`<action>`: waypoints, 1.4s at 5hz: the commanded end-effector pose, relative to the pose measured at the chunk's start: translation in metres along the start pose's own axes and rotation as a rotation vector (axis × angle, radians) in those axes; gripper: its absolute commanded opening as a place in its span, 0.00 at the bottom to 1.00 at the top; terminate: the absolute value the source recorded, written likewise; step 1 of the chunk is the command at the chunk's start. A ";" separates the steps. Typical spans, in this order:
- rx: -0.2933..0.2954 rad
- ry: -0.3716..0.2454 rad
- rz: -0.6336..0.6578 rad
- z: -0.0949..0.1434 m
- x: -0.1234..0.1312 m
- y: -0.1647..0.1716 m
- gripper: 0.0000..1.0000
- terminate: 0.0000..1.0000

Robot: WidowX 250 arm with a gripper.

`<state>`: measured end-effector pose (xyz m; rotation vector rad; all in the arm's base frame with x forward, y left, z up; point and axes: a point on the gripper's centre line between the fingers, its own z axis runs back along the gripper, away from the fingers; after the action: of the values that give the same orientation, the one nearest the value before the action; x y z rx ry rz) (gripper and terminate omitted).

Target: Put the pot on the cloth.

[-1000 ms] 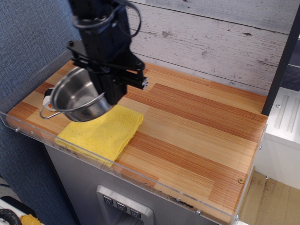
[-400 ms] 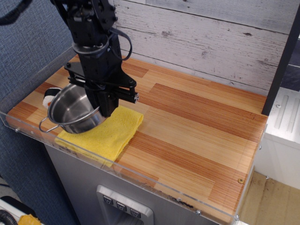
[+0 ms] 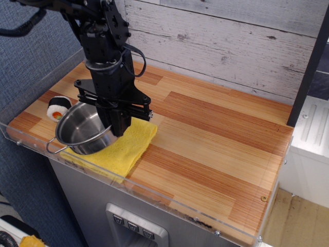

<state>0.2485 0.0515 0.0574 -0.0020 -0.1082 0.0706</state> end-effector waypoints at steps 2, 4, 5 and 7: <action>-0.037 -0.054 -0.011 -0.001 0.005 -0.035 0.00 0.00; -0.044 -0.012 -0.005 -0.013 0.000 -0.040 0.00 0.00; -0.064 -0.006 0.016 -0.015 -0.002 -0.038 0.00 0.00; -0.096 0.005 0.088 -0.011 -0.005 -0.022 1.00 0.00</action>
<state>0.2482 0.0297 0.0363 -0.1119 -0.0739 0.1601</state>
